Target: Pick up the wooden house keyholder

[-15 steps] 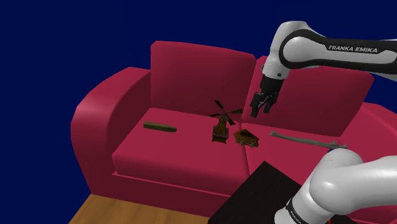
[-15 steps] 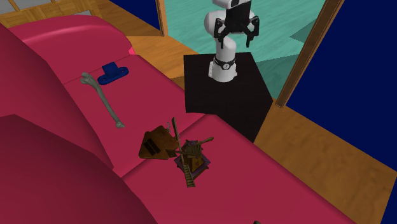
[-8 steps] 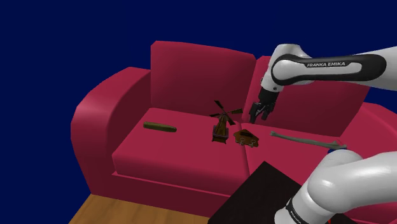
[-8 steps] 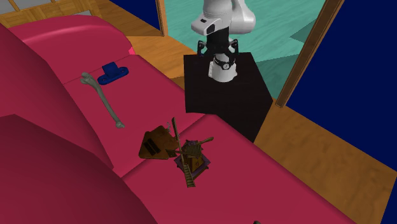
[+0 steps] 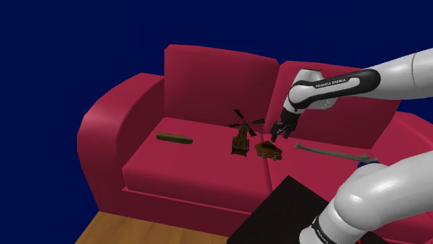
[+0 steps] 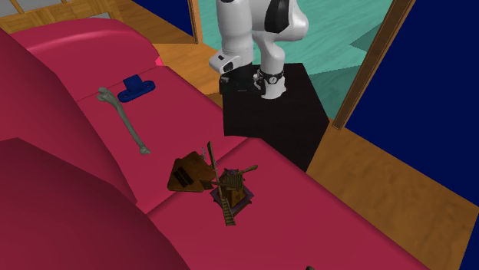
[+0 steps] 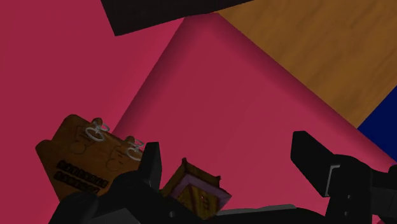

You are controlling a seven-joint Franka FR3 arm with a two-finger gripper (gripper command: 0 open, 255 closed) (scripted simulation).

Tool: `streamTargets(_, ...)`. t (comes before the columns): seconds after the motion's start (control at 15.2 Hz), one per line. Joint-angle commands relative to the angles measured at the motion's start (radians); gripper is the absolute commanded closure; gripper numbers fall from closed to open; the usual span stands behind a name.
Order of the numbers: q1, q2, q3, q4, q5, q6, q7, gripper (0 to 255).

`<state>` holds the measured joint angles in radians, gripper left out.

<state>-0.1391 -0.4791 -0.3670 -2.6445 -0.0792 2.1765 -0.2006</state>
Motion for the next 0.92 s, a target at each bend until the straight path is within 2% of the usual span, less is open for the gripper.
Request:
streamTargets(0.0,-0.003,0.066,-0.04,0.001,0.008,0.074,-0.037,0)
streamTargets(0.2,0.007,0.178,-0.1,0.014,0.049,0.179,-0.103,0)
streamTargets(0.4,0.027,0.303,-0.161,0.041,0.131,0.273,-0.195,0)
streamTargets(0.66,0.049,0.49,-0.216,0.102,0.33,0.369,-0.375,0)
streamTargets(0.86,0.018,0.637,-0.202,0.169,0.518,0.406,-0.533,0)
